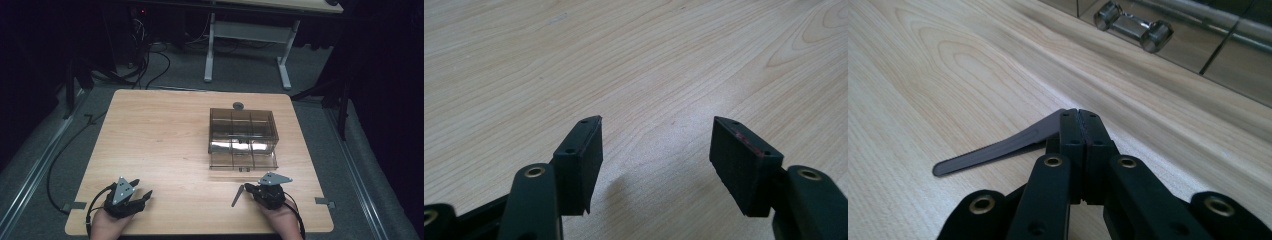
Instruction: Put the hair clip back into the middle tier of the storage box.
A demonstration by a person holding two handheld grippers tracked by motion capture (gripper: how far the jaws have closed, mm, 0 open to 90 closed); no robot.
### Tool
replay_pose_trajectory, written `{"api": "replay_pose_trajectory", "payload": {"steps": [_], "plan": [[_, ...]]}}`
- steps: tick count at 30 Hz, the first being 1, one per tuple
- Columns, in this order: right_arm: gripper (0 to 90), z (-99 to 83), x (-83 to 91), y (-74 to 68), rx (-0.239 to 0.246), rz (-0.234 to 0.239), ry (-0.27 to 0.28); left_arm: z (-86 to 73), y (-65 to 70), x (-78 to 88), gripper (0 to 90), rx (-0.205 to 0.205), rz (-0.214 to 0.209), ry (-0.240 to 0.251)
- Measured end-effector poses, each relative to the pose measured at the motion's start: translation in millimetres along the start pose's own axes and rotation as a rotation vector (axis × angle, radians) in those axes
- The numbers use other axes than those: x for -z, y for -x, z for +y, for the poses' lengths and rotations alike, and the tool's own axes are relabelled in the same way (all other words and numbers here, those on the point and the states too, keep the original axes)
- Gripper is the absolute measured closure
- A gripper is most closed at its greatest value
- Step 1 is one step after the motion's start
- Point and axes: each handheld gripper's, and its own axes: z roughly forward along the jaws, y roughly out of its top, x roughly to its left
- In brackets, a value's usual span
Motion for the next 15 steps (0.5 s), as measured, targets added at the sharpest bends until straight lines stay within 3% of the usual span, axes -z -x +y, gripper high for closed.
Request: {"api": "replay_pose_trajectory", "payload": {"steps": [3,4,6,7,8,10,15], "plan": [[90.0,0.8,2.5,-4.2,0.009,0.019,0.014,0.1,0.0,-0.2,38.5,0.001,-0.001,-0.001],[89.9,3.3,3.9,-13.4,0.041,0.041,0.023,0.1,0.0,-0.2,38.5,0.001,0.000,-0.002],[89.9,4.8,3.7,-18.7,0.057,0.053,0.026,0.1,0.0,-0.2,38.5,0.001,0.000,-0.001],[89.9,7.8,0.2,-29.7,0.085,0.088,0.027,0.1,0.1,-0.1,38.5,0.001,0.001,-0.001],[89.9,7.8,0.2,-29.7,0.085,0.088,0.027,0.1,0.1,-0.1,38.4,0.001,0.001,-0.001],[89.8,8.9,-8.9,-39.3,0.123,0.094,-0.014,0.0,-0.1,0.0,38.4,0.001,0.000,0.000],[89.8,7.0,-11.7,-40.6,0.130,0.095,-0.048,0.1,-0.1,0.0,38.4,0.000,-0.002,0.000]]}}
